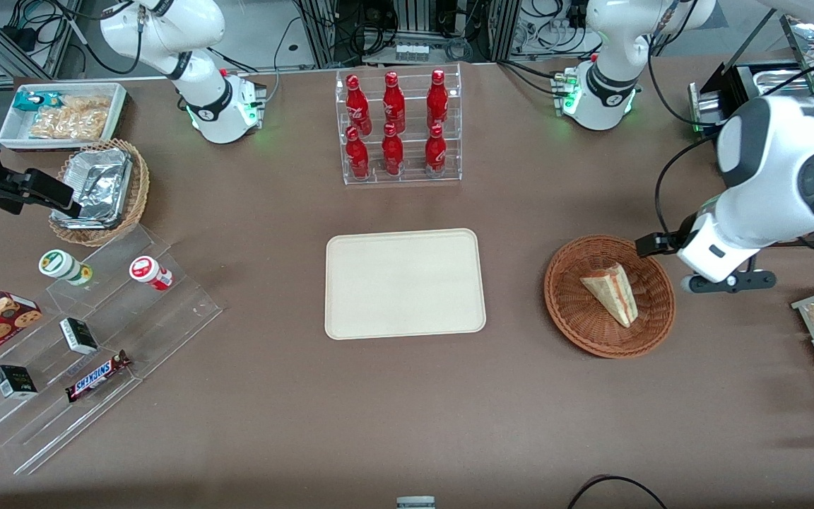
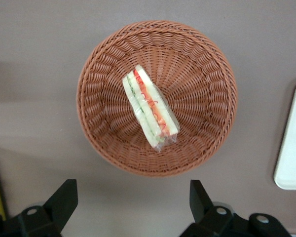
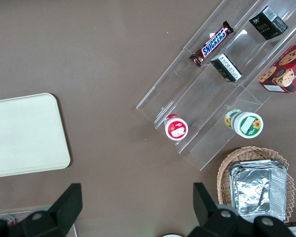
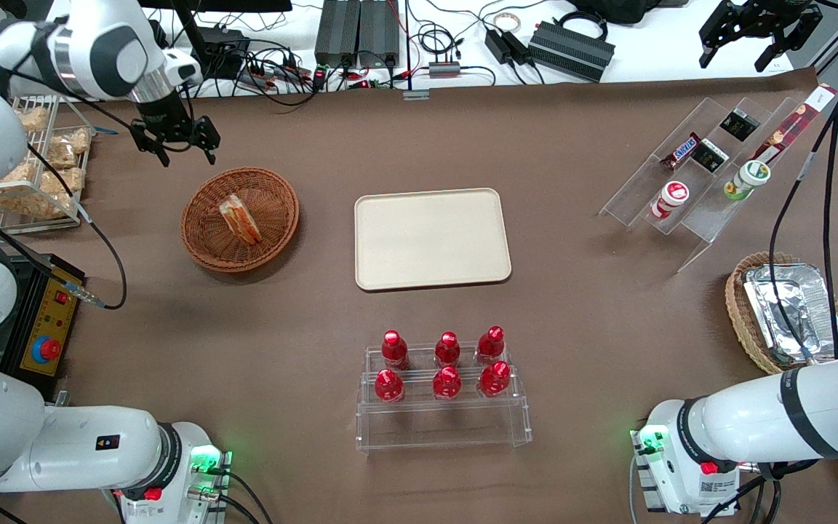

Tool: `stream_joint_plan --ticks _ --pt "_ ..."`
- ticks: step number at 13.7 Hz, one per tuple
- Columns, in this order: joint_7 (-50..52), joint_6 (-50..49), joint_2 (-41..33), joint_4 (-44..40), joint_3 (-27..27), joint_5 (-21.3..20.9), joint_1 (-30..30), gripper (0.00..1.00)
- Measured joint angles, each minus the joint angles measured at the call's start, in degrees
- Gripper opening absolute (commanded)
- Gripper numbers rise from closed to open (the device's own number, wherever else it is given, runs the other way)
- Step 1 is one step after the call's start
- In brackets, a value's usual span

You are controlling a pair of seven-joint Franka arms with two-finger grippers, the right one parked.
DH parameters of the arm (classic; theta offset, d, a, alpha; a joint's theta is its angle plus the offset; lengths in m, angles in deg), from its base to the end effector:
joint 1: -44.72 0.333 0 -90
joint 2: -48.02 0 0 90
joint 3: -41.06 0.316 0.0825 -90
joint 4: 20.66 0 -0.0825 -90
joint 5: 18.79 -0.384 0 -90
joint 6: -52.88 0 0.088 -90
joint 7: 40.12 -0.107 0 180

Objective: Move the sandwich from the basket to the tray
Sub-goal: 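Move the left gripper over the wrapped sandwich in the wicker basket, then lower the open left gripper around the sandwich's upright edge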

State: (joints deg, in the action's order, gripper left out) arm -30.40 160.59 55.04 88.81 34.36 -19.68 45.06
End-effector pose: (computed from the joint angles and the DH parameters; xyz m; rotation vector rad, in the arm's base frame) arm 0.5684 -0.0604 0.4204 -3.1102 -0.0818 0.2351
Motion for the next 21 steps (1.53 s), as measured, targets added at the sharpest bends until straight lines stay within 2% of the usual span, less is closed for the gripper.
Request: stream_joint_plan --ticks 6,15,21 --pt "4.80 21.63 -0.16 15.14 -0.18 0.00 -0.04 1.00" --pt "37.45 26.13 -0.12 18.62 -0.74 0.00 -0.91 1.00" --pt "42.77 28.91 1.80 19.22 -0.74 1.02 -0.91 1.00"
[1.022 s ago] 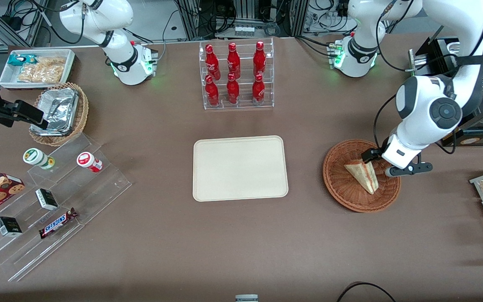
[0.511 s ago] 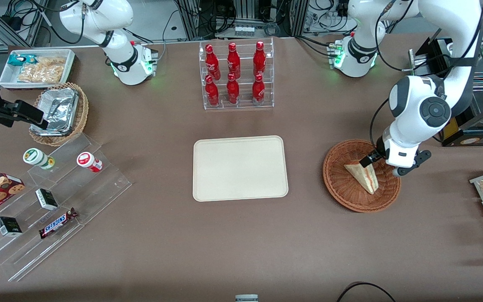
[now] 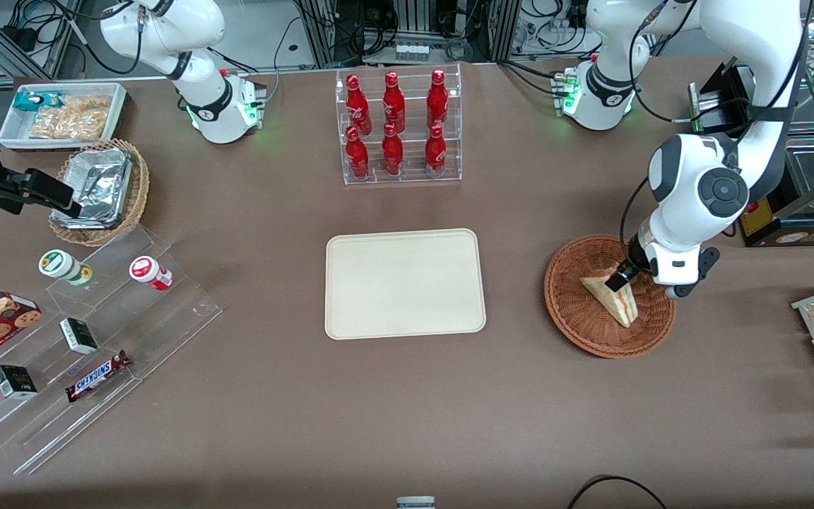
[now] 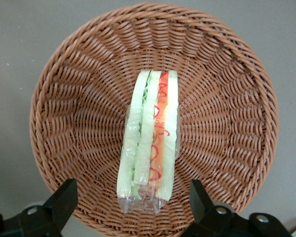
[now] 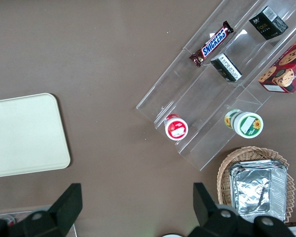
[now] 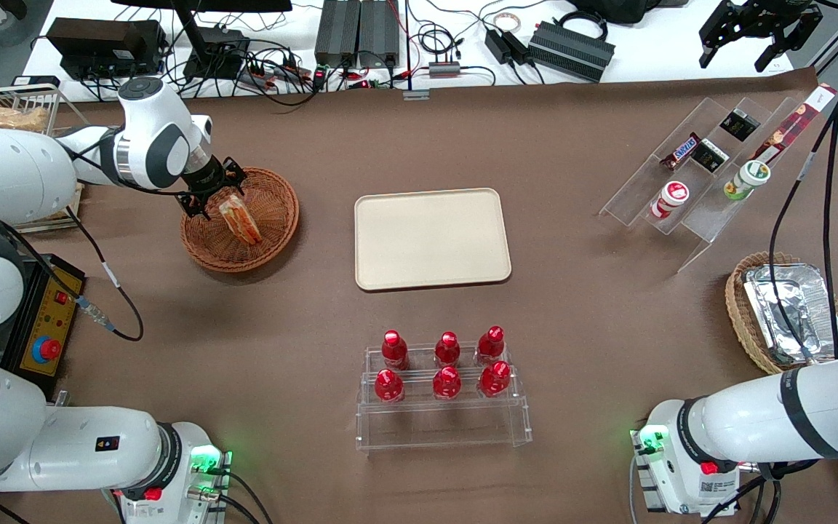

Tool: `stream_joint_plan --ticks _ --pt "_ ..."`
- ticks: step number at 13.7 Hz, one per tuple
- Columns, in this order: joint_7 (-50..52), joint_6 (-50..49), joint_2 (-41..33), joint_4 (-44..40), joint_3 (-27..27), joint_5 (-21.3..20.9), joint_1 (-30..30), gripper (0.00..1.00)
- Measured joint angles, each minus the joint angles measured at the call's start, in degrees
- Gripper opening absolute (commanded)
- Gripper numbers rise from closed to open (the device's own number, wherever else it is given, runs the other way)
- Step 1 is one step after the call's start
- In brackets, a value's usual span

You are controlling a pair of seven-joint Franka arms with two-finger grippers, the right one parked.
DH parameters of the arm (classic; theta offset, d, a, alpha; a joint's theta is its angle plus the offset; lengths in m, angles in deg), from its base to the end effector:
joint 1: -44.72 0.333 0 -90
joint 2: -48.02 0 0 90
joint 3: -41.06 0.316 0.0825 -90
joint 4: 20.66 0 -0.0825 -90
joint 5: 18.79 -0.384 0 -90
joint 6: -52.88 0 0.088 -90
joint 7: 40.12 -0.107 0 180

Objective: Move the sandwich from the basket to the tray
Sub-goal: 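Lower the open left gripper around the sandwich's upright edge, then close the left gripper on the sandwich and lift it from the basket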

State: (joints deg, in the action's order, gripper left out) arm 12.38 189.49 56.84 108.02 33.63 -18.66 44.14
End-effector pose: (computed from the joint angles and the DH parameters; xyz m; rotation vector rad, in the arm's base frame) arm 0.5314 -0.0747 0.2976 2.8953 1.1893 -0.0361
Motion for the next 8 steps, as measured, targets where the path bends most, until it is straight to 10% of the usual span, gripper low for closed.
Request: stream_joint_plan --ticks 6,8 --pt "0.16 4.53 4.23 0.18 0.00 0.47 0.00 0.97" --pt "0.20 4.83 5.35 0.18 0.00 0.53 0.00 0.67"
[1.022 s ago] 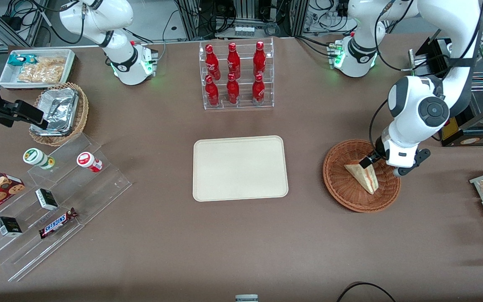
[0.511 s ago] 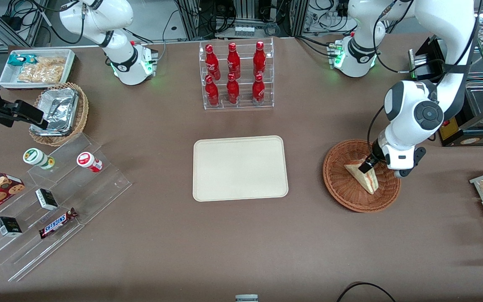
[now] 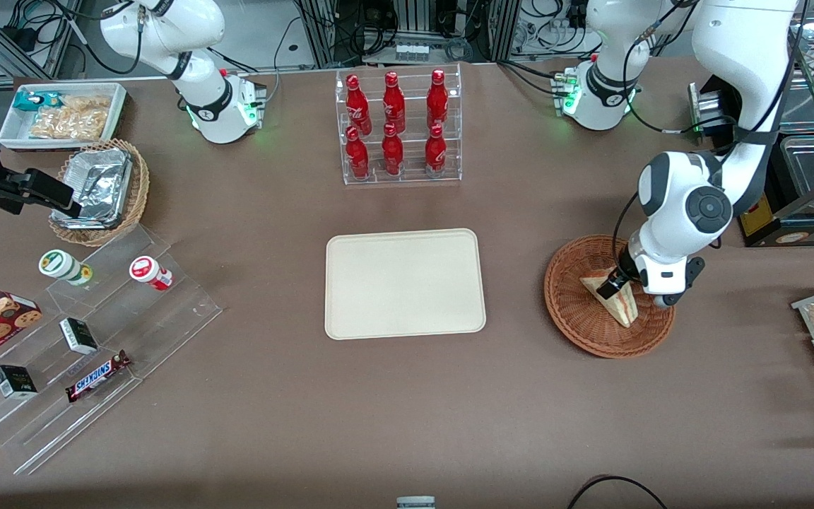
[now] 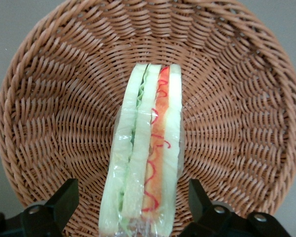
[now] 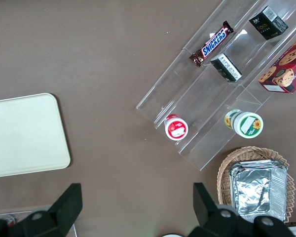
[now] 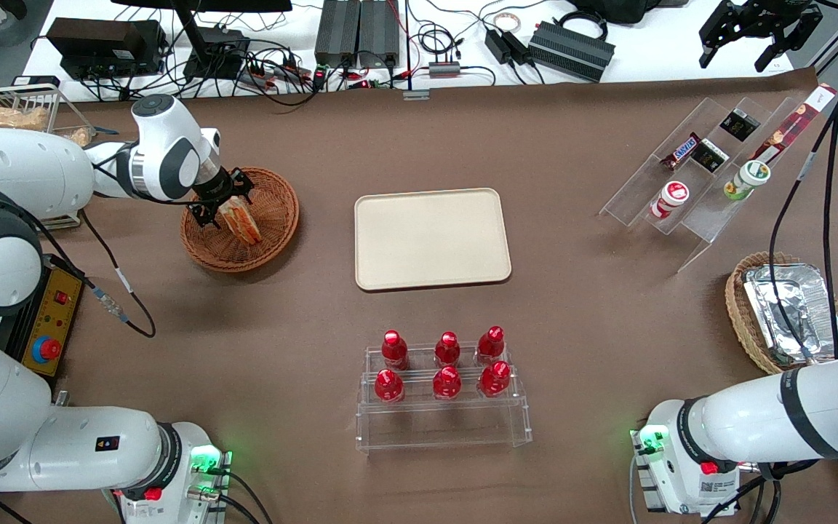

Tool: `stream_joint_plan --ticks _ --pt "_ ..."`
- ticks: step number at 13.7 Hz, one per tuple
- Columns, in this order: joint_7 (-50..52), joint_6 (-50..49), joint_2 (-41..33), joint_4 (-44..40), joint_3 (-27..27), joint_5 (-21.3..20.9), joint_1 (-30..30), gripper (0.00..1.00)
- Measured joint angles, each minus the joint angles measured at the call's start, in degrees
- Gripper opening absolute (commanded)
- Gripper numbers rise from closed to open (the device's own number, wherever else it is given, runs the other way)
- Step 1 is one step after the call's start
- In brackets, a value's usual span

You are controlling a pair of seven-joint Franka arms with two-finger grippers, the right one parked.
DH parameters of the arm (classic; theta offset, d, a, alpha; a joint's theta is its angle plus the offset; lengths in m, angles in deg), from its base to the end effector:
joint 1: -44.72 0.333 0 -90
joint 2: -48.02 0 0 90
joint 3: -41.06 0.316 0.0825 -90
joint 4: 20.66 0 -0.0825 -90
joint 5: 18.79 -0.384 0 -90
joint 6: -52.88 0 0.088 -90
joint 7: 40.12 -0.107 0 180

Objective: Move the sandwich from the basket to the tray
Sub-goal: 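Close the left gripper on the sandwich and lift it from the basket, then carry the held sandwich with the left gripper over the cream tray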

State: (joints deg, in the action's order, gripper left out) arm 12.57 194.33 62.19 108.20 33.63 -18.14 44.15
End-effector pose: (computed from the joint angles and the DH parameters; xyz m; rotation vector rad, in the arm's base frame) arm 0.5341 -0.0754 0.2537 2.8787 1.2043 -0.0650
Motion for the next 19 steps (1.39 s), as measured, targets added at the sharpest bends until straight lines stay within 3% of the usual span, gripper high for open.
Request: stream_joint_plan --ticks 2,3,4,8,13,19 --pt "0.11 0.17 0.55 0.00 0.00 0.56 0.00 0.33" --pt "0.19 0.17 0.56 -0.01 0.01 0.70 0.00 0.21" --pt "0.32 0.17 0.56 -0.02 0.01 0.71 0.00 0.15" --pt "0.39 -0.58 0.50 -1.13 0.02 0.73 0.00 0.15" --pt "-0.02 -18.57 0.27 -12.06 -0.27 0.67 -0.74 0.15" --pt "-0.41 -25.55 3.49 -19.81 -0.48 -2.53 -10.48 0.07"
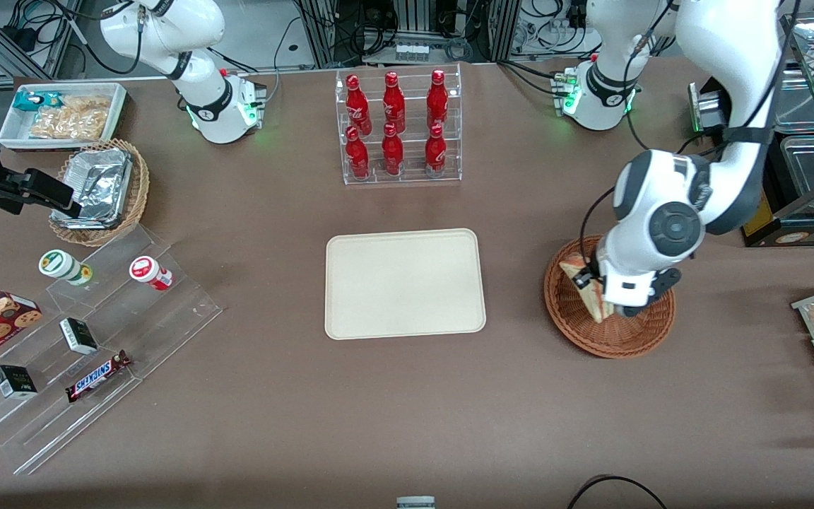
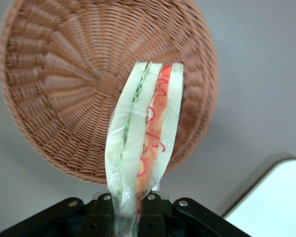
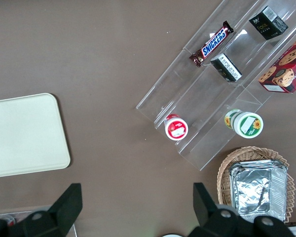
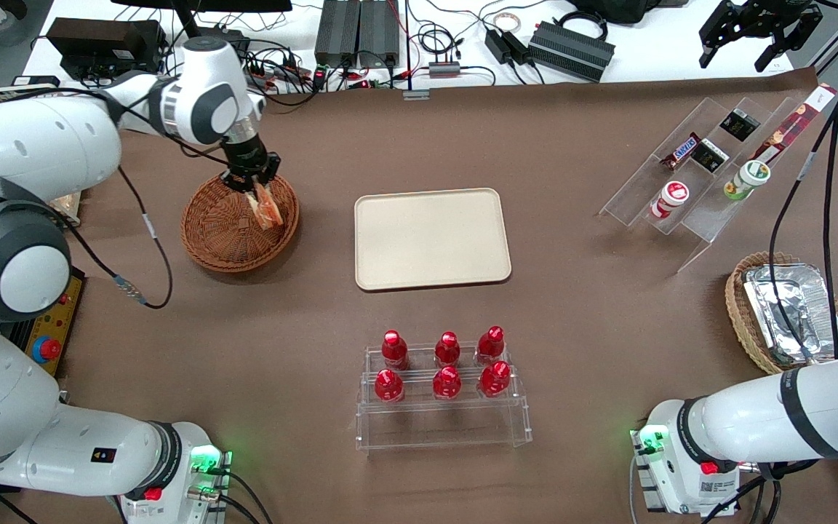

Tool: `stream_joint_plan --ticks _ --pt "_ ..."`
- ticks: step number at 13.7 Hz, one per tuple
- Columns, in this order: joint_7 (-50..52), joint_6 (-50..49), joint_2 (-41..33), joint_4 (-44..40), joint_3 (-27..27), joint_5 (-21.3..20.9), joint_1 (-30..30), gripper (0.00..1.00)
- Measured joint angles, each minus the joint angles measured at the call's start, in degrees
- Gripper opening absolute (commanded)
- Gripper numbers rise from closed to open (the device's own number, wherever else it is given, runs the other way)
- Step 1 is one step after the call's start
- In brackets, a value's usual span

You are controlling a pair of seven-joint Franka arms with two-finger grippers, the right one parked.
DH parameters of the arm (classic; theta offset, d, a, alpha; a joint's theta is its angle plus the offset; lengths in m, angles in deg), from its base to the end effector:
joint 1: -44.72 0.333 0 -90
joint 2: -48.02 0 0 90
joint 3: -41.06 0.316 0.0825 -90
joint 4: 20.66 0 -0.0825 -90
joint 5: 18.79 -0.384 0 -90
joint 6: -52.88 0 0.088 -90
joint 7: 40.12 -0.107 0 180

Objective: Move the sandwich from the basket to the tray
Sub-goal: 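Carry the held sandwich with the left gripper over the cream tray, then lower the sandwich onto the tray and open the left gripper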

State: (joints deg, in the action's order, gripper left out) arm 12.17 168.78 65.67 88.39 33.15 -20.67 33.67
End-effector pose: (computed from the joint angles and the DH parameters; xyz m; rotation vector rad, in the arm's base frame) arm 0.5673 -0.1892 0.3258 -2.9144 -0.8494 0.2418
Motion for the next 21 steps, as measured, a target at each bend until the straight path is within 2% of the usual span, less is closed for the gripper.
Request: stream_joint_plan --ticks 2,7,12,17,21 --pt "-2.17 -1.60 3.99 -4.47 -0.11 -1.58 -3.43 0.06" --pt "-4.41 -3.35 13.97 -17.05 -0.54 -1.44 -10.80 0.04" --pt "-2.53 -3.28 20.55 -25.85 -0.74 4.36 -18.69 0.04" --pt "4.64 -2.77 26.90 -33.32 -0.66 4.24 -25.86 0.03" --pt "10.02 -2.76 30.67 -36.98 -0.62 0.71 -29.16 0.03"
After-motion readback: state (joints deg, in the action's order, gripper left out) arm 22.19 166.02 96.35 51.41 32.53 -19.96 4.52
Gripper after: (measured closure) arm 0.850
